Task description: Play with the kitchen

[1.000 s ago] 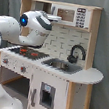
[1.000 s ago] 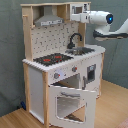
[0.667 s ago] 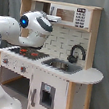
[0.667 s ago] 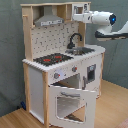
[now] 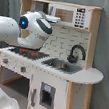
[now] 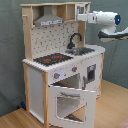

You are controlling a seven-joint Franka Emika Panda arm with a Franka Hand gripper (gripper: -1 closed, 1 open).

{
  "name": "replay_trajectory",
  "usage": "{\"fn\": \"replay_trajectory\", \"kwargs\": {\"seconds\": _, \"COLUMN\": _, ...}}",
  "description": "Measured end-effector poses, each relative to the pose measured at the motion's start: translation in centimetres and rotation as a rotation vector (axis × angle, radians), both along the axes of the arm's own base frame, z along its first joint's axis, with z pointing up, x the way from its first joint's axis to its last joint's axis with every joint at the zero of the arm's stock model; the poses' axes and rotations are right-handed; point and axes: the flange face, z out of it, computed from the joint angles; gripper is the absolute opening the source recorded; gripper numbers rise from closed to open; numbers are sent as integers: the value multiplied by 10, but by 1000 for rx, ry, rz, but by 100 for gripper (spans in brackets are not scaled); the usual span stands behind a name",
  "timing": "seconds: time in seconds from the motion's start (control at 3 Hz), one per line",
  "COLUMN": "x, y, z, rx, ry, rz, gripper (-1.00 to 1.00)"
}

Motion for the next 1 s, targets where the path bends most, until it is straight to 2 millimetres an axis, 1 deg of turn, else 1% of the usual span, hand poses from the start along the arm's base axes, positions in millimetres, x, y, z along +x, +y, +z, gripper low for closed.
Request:
{"fn": "replay_trajectory", "kwargs": {"seconds": 0.33, "x": -11, "y": -6, "z": 0, "rx": 9, "ry": 5, "rz": 11, "gripper": -100}}
{"fn": "replay_trajectory", "kwargs": {"seconds": 0.67, "x": -15, "y": -6, "z": 4, "rx": 12, "ry": -3, "rz": 18, "gripper": -100}}
{"fn": "replay_trajectory", "kwargs": {"seconds": 1.0, "x": -17, "y": -4, "z": 8, "rx": 12, "ry": -11, "rz": 23, "gripper": 100}}
